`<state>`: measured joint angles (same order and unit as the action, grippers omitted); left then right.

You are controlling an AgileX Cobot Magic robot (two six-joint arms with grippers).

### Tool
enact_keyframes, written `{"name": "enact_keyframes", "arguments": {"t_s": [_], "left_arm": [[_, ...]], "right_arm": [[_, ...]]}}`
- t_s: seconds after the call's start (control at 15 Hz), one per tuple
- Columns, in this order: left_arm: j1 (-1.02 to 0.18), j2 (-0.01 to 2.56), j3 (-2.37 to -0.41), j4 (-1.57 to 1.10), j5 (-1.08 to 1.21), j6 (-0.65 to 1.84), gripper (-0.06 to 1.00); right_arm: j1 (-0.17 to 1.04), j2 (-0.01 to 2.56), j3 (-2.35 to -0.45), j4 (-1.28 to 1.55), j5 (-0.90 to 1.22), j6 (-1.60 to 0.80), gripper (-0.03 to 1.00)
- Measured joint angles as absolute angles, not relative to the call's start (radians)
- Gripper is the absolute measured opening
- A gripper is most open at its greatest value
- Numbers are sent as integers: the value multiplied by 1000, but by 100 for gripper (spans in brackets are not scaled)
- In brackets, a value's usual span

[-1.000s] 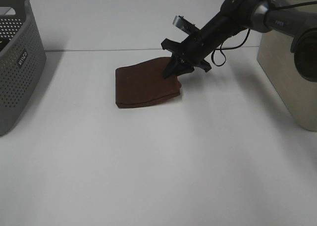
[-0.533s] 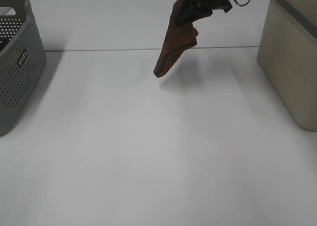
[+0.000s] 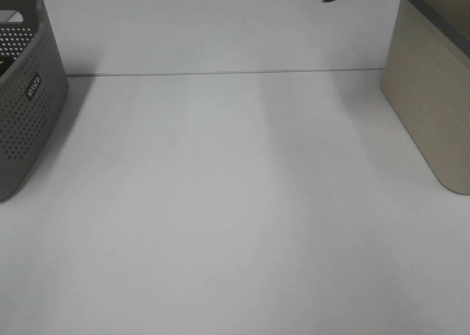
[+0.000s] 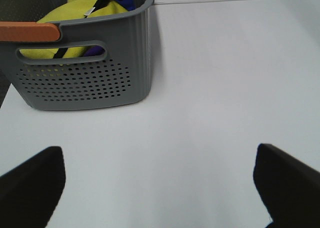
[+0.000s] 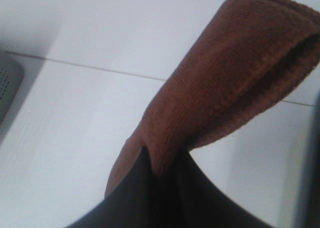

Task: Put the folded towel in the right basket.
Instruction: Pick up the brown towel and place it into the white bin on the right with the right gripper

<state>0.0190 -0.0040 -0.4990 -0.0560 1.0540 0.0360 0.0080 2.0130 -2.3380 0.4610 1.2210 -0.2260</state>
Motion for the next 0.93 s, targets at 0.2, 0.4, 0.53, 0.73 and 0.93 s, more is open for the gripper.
{"name": "enact_keyframes", "arguments": {"t_s": [0.2,0.4,0.53,0.73,0.93], "left_arm": [[19,-4,-499,-56,1054,36,97],[19,-4,-499,-56,1054,36,97],[19,-4,-499,-56,1054,36,97],[19,-4,-499,-56,1054,36,97],[19,-4,-499,-56,1054,36,97]], "right_arm": [[-131,1954,-2338,427,1221,-225,8],[-193,1937,-2299,301,1221,-211,8],[-197,1938,-2232,193,1222,-197,8],[-197,1958,-2139,174,1222,-197,8],[-197,2032,-2115,140,1222,-160,8]]}}
